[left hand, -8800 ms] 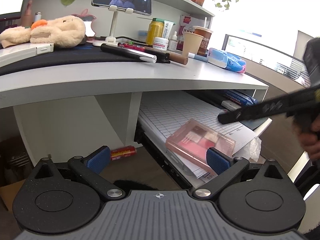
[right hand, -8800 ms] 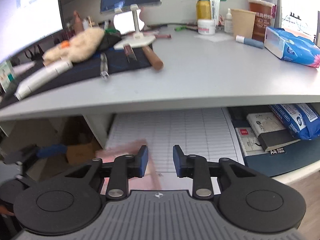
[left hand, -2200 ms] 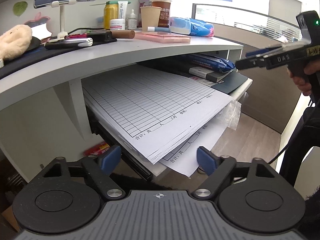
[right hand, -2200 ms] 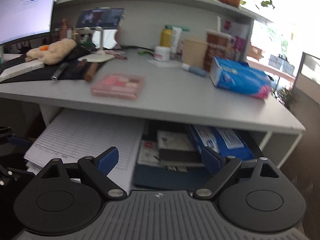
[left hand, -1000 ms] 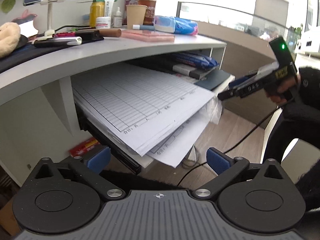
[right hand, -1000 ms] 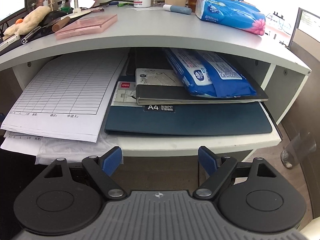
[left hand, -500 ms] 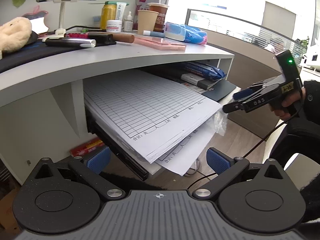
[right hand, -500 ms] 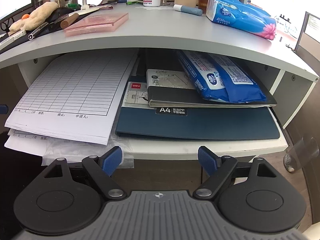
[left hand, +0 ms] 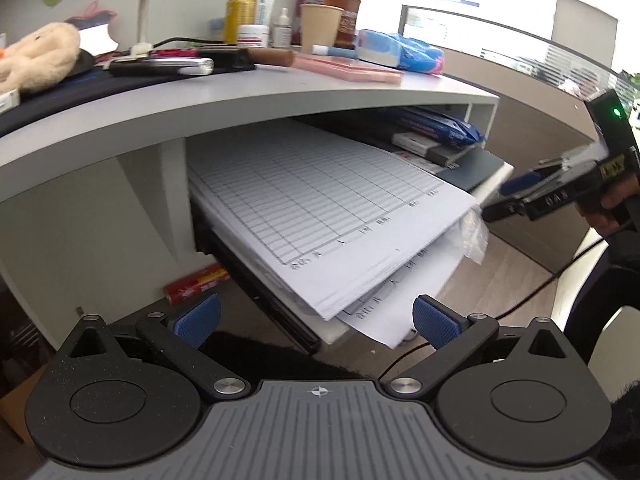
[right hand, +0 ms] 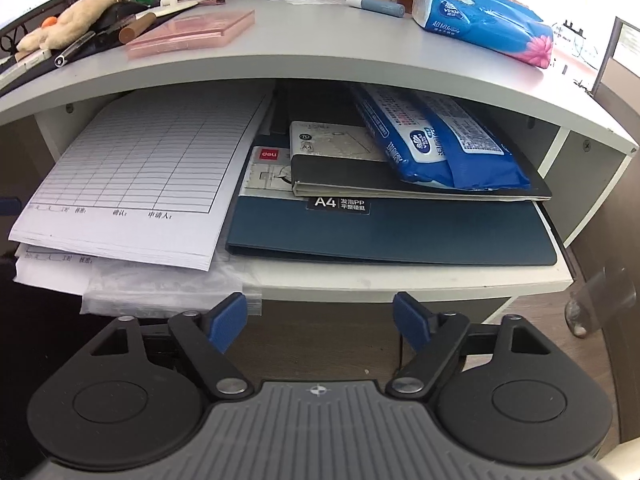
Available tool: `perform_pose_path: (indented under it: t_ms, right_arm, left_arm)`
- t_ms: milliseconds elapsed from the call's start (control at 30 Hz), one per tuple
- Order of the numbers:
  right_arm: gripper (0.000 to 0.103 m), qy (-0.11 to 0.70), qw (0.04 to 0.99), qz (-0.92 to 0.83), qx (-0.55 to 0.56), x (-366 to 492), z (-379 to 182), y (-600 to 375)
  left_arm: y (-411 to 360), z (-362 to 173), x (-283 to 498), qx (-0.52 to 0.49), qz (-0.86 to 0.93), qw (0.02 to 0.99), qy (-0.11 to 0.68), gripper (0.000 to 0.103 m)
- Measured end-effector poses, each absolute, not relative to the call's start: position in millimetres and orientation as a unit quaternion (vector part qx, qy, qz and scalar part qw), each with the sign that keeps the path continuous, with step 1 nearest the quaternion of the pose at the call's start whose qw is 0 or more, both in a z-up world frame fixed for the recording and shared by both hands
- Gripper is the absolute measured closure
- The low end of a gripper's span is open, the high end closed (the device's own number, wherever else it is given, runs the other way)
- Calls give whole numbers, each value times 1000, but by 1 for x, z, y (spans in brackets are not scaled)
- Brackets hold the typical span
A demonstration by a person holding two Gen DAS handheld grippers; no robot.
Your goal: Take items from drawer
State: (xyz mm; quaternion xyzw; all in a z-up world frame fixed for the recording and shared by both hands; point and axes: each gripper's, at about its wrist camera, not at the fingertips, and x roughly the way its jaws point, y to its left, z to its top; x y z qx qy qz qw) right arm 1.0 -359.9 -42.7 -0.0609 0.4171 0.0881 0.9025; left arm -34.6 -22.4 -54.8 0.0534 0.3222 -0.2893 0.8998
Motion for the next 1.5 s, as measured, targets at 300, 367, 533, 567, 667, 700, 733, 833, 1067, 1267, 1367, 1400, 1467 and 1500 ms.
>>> perform_pose_path:
  t_ms: [300,367,533,567,667,700,733,833,1067,1267,1367,1400,1467,1500]
  right_arm:
    - [31,407,908,91,-43,1,-44,-358]
    - [31,403,910,90,-40,1,-44,-358]
    - [31,391,915,82,-49,1,-45,-355]
    - [31,389,916,81,-51,2,-45,-354]
    - [31,384,919,76,-56,4,-45,-352]
    - [31,383,919,74,-57,6,-45,-351]
    - [31,382,920,72,-59,7,-45,-350]
    - [31,380,921,66,-63,11,-45,-347]
    - [31,376,923,52,-69,18,-45,-340]
    - [31,377,923,46,-71,26,-45,-337]
    - [31,376,923,42,-72,29,-46,-334]
    - [31,375,923,41,-73,30,-46,-333]
    - [31,375,923,39,-75,33,-46,-333]
    - [31,374,923,37,-75,34,-46,-332]
  left_arm:
    - [-28,-58,-36,59,-293,897,325,0]
    - [-29,-59,-37,59,-293,897,327,0]
    - [-30,-59,-38,59,-292,896,329,0]
    - [-30,-59,-37,59,-291,896,329,0]
    - [-29,-60,-36,55,-284,898,330,0]
    - [-29,-60,-35,53,-282,899,330,0]
    - [-28,-60,-34,51,-280,900,330,0]
    - [-27,-59,-32,46,-273,903,328,0]
    - [-26,-59,-28,45,-269,904,329,0]
    - [-25,-59,-26,43,-267,904,330,0]
    - [-25,-60,-25,42,-267,904,331,0]
    - [-25,-60,-25,41,-267,904,331,0]
    - [-24,-60,-25,39,-265,906,327,0]
    - [-24,-60,-25,37,-265,907,326,0]
